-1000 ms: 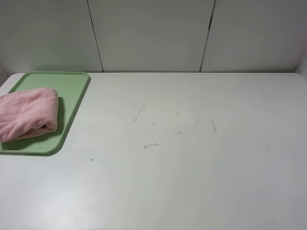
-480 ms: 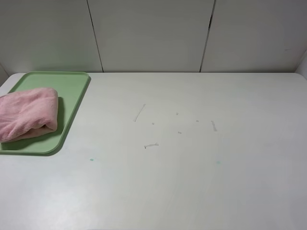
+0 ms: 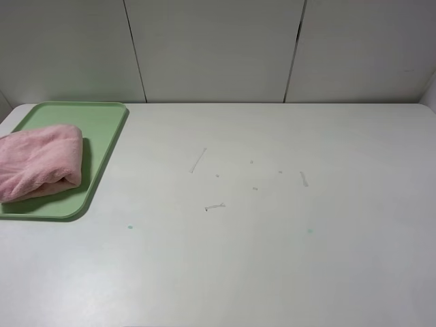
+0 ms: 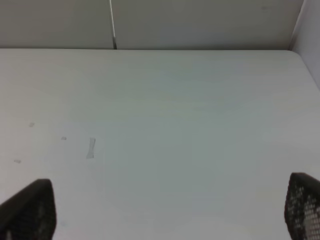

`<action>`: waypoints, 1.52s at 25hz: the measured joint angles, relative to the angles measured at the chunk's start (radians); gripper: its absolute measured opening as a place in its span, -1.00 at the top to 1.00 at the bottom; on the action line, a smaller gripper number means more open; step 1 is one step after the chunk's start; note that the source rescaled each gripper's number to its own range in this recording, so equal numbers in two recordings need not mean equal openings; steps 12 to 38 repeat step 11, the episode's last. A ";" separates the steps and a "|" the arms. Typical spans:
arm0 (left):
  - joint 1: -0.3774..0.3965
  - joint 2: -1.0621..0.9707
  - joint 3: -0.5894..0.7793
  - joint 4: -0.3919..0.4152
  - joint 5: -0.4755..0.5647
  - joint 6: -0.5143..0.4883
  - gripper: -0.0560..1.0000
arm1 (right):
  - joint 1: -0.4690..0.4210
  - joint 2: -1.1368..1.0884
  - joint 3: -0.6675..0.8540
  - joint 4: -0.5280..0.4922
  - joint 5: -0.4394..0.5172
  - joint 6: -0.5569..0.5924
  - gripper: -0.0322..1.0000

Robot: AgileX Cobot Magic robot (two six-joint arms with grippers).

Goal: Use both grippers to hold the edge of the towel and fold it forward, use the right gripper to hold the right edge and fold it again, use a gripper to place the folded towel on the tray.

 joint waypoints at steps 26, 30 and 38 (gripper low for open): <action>0.000 0.000 0.000 0.000 0.000 0.000 -1.00 | 0.000 0.000 0.000 0.000 0.000 0.000 -1.00; 0.000 0.000 0.000 0.000 0.000 0.000 -1.00 | 0.000 0.000 0.000 0.000 0.000 0.000 -1.00; 0.000 0.000 0.000 0.000 0.000 0.000 -1.00 | 0.000 0.000 0.000 0.000 0.000 0.000 -1.00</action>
